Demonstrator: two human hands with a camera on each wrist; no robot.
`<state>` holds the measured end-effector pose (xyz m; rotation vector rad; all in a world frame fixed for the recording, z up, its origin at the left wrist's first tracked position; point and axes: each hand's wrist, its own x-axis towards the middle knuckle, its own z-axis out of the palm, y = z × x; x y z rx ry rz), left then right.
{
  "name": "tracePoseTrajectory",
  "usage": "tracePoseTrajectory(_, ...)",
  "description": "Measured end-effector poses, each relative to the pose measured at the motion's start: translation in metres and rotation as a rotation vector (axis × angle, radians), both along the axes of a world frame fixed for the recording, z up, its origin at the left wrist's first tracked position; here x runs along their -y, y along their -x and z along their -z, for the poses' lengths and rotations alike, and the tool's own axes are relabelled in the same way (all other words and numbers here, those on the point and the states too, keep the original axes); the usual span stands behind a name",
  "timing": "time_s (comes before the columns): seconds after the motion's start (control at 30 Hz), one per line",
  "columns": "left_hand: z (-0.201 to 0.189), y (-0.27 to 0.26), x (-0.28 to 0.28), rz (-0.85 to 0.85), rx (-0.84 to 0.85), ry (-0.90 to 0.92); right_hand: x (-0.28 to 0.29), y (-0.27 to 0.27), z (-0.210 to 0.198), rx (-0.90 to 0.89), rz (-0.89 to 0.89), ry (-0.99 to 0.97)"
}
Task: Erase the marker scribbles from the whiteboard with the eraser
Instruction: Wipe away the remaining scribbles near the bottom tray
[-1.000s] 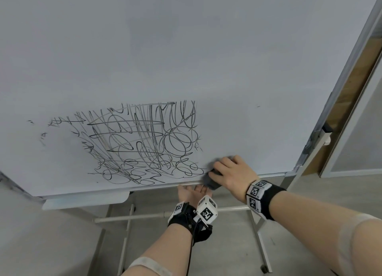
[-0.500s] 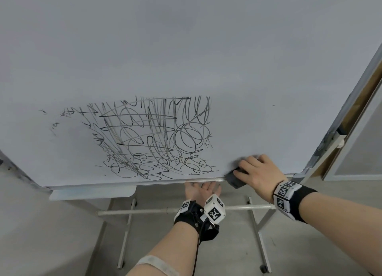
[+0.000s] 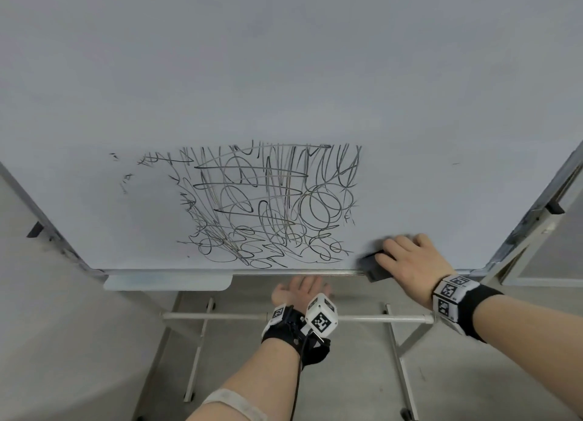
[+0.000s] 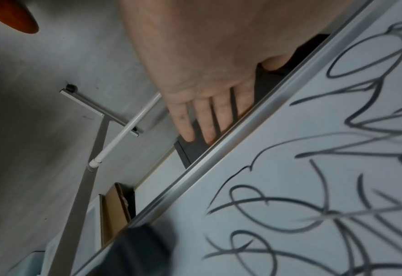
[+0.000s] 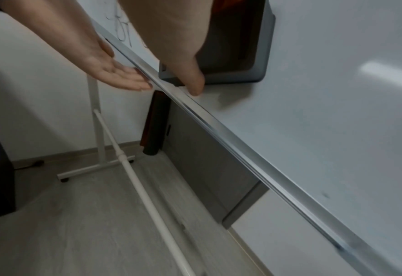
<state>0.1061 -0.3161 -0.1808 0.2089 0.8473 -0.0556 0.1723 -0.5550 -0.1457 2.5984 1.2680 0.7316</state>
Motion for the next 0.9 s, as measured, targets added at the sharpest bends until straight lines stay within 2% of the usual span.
tracePoseTrajectory(0.13, -0.01, -0.002, -0.027, -0.053, -0.034, 0.003, 0.029, -0.001, 0.003, 0.008, 0.052, 0.037)
tracePoseTrajectory(0.23, -0.016, 0.001, -0.031, -0.02, -0.007, -0.025, 0.026, 0.001, 0.007, 0.002, 0.053, 0.048)
tracePoseTrajectory(0.37, -0.011, 0.003, -0.033, 0.039, 0.02, -0.058, -0.01, 0.01, 0.018, -0.012, -0.003, 0.026)
tracePoseTrajectory(0.5, -0.005, 0.002, -0.035, 0.048, 0.056, -0.073, -0.072, 0.019, 0.016, -0.009, -0.057, -0.069)
tracePoseTrajectory(0.63, 0.0, 0.002, -0.039, 0.06, 0.071, -0.089, -0.107, 0.022, -0.007, 0.005, -0.1, -0.128)
tracePoseTrajectory(0.9, 0.006, -0.014, -0.047, 0.098, 0.056, -0.008, -0.093, -0.002, -0.109, 0.092, -0.021, -0.26)
